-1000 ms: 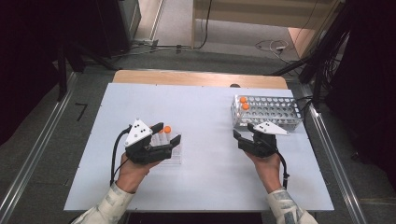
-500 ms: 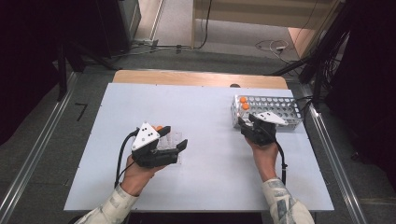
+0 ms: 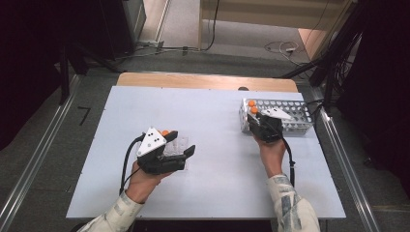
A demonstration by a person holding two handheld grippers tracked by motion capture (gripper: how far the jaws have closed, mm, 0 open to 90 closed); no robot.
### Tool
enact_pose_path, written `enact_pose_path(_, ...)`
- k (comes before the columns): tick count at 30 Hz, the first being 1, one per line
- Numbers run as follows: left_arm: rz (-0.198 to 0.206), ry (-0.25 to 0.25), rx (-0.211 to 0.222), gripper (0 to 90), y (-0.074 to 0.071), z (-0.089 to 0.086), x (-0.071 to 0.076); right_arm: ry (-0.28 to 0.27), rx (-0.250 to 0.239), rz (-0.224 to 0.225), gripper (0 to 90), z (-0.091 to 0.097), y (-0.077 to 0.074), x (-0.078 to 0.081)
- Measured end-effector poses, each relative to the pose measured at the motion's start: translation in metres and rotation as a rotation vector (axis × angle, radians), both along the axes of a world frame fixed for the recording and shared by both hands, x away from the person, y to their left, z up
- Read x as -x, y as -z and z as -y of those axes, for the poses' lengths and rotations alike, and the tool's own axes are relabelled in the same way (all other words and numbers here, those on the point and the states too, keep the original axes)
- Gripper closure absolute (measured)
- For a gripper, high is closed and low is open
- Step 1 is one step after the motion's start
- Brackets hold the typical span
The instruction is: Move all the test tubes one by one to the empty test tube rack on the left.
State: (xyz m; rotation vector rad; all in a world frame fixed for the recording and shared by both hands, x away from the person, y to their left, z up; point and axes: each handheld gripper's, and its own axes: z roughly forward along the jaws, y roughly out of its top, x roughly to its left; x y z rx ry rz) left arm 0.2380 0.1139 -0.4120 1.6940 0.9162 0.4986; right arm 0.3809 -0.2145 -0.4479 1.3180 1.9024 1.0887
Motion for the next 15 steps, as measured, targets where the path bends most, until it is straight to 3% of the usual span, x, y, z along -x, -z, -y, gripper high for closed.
enact_pose_path(9,-0.002,0.004,-0.004,25.5,0.0004,0.0005,-0.0002,0.011,0.007,-0.021,62.6,-0.0031,0.0055,-0.0097)
enact_pose_path(15,-0.004,0.006,-0.005,25.5,0.0011,0.0014,-0.0004,0.014,0.010,-0.014,70.9,-0.0039,0.0046,-0.0094)
